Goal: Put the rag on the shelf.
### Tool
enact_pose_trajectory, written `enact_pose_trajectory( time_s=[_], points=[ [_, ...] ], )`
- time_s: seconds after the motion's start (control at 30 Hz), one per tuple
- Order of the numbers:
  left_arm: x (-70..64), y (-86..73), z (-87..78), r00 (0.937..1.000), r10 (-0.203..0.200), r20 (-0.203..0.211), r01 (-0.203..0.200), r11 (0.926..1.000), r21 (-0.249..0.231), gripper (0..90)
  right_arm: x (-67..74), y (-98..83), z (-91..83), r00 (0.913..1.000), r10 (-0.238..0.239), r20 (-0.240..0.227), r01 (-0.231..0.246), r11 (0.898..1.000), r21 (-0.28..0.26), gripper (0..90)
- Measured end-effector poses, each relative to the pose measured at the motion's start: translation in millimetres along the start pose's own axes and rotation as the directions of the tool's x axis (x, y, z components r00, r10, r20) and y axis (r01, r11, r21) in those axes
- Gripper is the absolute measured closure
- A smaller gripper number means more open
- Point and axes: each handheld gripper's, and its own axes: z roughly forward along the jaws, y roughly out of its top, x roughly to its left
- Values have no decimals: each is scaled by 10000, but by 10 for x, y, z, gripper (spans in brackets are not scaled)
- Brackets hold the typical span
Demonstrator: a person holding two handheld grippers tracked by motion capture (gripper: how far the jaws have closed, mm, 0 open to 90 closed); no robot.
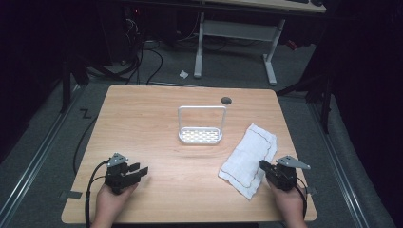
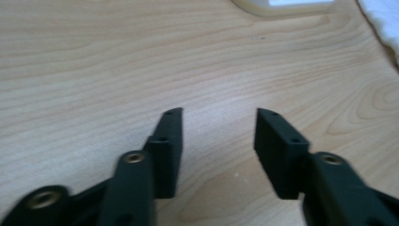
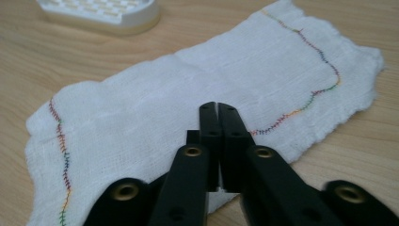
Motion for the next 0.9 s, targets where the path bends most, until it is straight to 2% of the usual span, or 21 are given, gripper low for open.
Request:
enact_pose_trajectory(
  time_s=[0.1,0.17,0.23,0.37,0.5,0.57,0.63,0.8,0.83,0.87,0.9],
  points=[
    [-17,12,5,9998,155,123,-156,9999,39,670,33,39,95,9998,-170,-132,179,9973,714,900],
    [-13,11,13,9996,148,250,-149,9999,43,694,30,35,181,9996,-284,-32,286,9942,1033,900],
    [-10,7,17,9995,109,313,-111,9999,80,701,-1,32,267,9997,-198,-115,212,9897,1413,900],
    [-19,2,17,9994,175,286,-177,9998,78,672,8,24,276,9998,-152,-146,171,9896,1428,900],
    [-42,-4,49,9994,211,292,-215,9997,117,659,128,-20,258,9981,-307,-542,376,9908,1300,900],
    [-67,-7,70,9992,244,331,-248,9996,128,657,193,-25,260,9958,-528,-751,622,9897,1288,900],
    [-88,-10,76,9990,291,354,-295,9995,134,657,289,-30,258,9925,-658,-1027,792,9880,1326,900],
    [-132,-7,78,9984,382,410,-385,9992,77,657,562,-44,269,9751,-1098,-1927,1368,9816,1330,900],
    [-146,-5,81,9982,390,450,-393,9992,49,657,562,-44,269,9751,-1098,-1927,1368,9816,1330,900],
    [-185,7,83,9971,391,646,-386,9992,-86,655,684,-48,274,9645,-1325,-2283,1654,9774,1315,900],
    [-223,23,92,9961,422,772,-412,9991,-142,644,722,-48,275,9601,-1510,-2354,1849,9742,1291,900]
  ],
)
